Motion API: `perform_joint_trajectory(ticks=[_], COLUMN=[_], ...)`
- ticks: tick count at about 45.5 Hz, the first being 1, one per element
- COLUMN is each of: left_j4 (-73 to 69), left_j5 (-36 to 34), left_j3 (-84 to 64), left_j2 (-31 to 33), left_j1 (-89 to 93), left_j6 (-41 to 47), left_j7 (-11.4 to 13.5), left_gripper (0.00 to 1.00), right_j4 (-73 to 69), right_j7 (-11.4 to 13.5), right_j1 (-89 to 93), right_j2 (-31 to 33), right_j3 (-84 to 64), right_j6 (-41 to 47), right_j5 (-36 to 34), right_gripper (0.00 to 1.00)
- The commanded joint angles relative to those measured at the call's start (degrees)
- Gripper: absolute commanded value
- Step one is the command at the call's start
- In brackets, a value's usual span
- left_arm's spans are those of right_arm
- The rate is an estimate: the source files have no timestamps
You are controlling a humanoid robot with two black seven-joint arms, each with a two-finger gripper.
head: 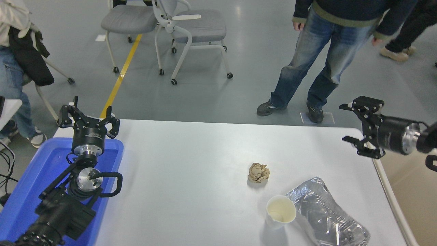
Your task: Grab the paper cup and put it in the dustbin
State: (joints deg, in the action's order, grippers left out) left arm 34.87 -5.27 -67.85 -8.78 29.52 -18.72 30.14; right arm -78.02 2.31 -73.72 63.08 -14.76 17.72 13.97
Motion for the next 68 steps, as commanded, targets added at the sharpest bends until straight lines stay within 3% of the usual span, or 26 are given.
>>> perform_joint_trajectory(ticks=[1,7,18,41,52,68], left_j4=[0.0,-0.1,-0.1,-0.1,-0.1,-0.1], left_j5=[0.0,0.0,0.0,0.0,0.0,0.0], left_j3=[0.0,0.0,0.0,0.0,0.0,0.0], left_j2=[0.0,0.0,0.0,0.0,0.0,0.1], left_j1=[0.0,0.0,0.0,0.0,-0.1,0.0], left_j6=[0.0,0.0,0.0,0.0,0.0,0.0], left_j7=[0.0,0.0,0.0,0.0,0.0,0.0], left_gripper=[0.99,0.99,0.99,0.99,0.99,0.99], right_j4=[-7.0,-9.7,-15.5,-19.0,-19.5,-19.3], right_j7=[0.0,0.0,-0.3,-0.5,-0.5,-0.5], right_j1=[-22.4,-32.5,-53.4,-65.3,-68.9,-69.5], right_j2=[2.7,0.9,-12.1,-30.1,-35.2,-40.7], right_j3=[-26.1,-37.2,-54.8,-55.0,-53.1,-50.2], right_j6=[0.6,1.5,5.3,15.4,21.6,22.6], right_j5=[5.0,7.1,6.5,3.1,2.6,-0.6], right_gripper=[1.0,1.0,1.0,1.0,1.0,1.0])
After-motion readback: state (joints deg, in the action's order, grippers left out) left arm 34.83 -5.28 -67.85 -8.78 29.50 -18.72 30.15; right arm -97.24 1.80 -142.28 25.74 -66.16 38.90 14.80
